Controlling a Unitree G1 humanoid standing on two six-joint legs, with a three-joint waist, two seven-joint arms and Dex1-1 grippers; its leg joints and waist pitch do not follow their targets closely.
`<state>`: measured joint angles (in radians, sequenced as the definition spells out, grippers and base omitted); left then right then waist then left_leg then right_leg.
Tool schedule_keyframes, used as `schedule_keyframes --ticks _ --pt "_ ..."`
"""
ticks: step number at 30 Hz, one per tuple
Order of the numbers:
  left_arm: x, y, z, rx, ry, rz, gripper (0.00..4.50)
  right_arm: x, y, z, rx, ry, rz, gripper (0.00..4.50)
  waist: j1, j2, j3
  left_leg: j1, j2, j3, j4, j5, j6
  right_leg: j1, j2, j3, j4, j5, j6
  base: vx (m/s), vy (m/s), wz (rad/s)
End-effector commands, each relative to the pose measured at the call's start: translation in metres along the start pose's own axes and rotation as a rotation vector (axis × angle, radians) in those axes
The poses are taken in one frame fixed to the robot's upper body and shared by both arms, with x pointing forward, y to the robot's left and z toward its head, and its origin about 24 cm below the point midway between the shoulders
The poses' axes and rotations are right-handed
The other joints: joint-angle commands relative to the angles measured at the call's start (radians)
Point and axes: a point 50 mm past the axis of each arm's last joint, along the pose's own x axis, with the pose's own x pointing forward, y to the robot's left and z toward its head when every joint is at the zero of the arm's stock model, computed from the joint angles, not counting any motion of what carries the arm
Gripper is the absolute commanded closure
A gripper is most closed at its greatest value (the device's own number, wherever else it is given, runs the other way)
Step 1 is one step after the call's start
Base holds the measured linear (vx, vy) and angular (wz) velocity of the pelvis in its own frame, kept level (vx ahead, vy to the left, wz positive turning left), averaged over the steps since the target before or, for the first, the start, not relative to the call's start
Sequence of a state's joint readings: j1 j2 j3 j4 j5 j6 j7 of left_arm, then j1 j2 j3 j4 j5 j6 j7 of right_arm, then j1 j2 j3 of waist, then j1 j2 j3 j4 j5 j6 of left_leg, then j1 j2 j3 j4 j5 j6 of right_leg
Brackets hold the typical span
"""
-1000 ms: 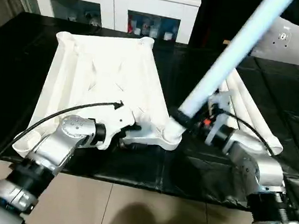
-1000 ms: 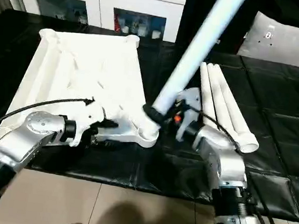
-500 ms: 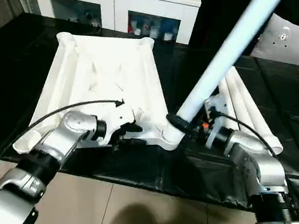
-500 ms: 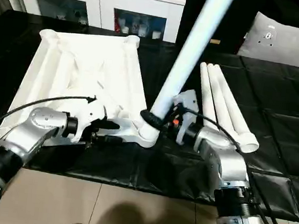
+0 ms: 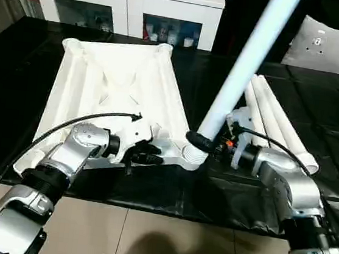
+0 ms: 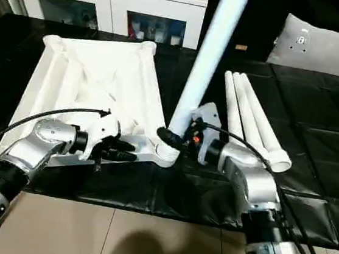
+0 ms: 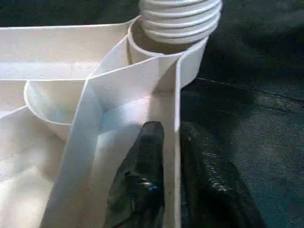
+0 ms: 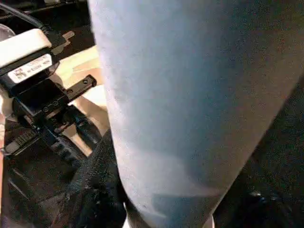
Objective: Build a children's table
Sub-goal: Insert table leg to table base
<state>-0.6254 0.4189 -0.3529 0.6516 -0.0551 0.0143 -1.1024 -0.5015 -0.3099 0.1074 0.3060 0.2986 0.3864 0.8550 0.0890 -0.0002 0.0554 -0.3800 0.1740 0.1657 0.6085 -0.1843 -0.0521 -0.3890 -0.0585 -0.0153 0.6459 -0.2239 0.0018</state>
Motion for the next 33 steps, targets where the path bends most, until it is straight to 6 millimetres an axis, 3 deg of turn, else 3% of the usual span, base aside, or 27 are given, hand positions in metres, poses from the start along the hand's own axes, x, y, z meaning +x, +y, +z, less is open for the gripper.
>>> schedule_keyframes --ticks 1,7,15,18,19,20,27,32,33 --pt "0.003 -0.006 -0.011 -0.019 0.051 -0.036 4.04 -0.002 -0.004 -0.001 -0.004 0.028 -0.021 2.59 0.001 0.008 -0.067 0.021 0.048 -0.012 -0.077 -0.187 -0.023 0.044 -0.077 0.034 -0.076 -0.019 -0.259 0.0 0.0 0.0" --pt "0.003 -0.012 -0.009 0.023 0.062 -0.111 4.46 0.002 -0.004 -0.007 0.0 0.091 0.004 2.59 -0.001 0.006 -0.068 0.02 0.049 -0.012 -0.078 -0.175 -0.019 0.044 -0.076 0.033 -0.073 0.003 -0.262 0.0 0.0 0.0" --pt "0.008 -0.019 -0.003 0.094 0.069 -0.176 4.5 0.004 -0.004 -0.012 -0.001 0.146 0.045 2.59 0.001 0.004 -0.07 0.019 0.049 -0.009 -0.075 -0.13 0.006 0.048 -0.077 0.033 -0.069 0.067 -0.272 0.0 0.0 0.0" --pt "0.011 -0.022 0.001 0.119 0.062 -0.193 4.5 0.005 -0.003 -0.015 0.005 0.176 0.071 2.59 0.002 0.004 -0.069 0.019 0.05 -0.009 -0.075 -0.137 0.008 0.047 -0.077 0.032 -0.07 0.056 -0.274 0.0 0.0 0.0" --pt "0.011 -0.022 0.003 0.127 0.058 -0.193 4.5 0.005 -0.003 -0.017 0.01 0.187 0.08 2.59 0.002 -0.003 -0.069 0.018 0.05 -0.008 -0.075 -0.13 0.013 0.049 -0.077 0.032 -0.069 0.053 -0.275 0.0 0.0 0.0" --pt "0.012 -0.022 0.003 0.129 0.057 -0.193 4.5 0.004 -0.003 -0.018 0.014 0.191 0.084 2.59 0.003 0.0 -0.069 0.019 0.05 -0.008 -0.075 -0.131 0.013 0.048 -0.078 0.033 -0.071 0.048 -0.274 0.0 0.0 0.0" --pt "0.011 -0.02 0.005 0.143 0.055 -0.18 4.5 -0.002 -0.01 -0.03 0.158 0.152 0.065 2.59 0.004 0.002 -0.068 0.023 0.052 -0.008 -0.079 -0.166 0.0 0.045 -0.078 0.032 -0.075 0.009 -0.28 0.0 0.0 0.0" --pt "0.012 -0.016 0.003 0.116 0.035 -0.119 4.5 -0.015 -0.013 -0.05 0.288 0.091 0.013 2.59 0.012 0.008 -0.069 0.027 0.054 -0.006 -0.079 -0.16 0.005 0.045 -0.08 0.031 -0.075 0.05 -0.287 0.0 0.0 0.0" --pt "0.012 -0.015 0.003 0.108 0.029 -0.109 4.5 -0.016 -0.012 -0.054 0.307 0.078 0.006 2.59 0.015 0.005 -0.07 0.027 0.054 -0.006 -0.08 -0.159 0.007 0.047 -0.078 0.03 -0.075 0.052 -0.288 0.0 0.0 0.0"
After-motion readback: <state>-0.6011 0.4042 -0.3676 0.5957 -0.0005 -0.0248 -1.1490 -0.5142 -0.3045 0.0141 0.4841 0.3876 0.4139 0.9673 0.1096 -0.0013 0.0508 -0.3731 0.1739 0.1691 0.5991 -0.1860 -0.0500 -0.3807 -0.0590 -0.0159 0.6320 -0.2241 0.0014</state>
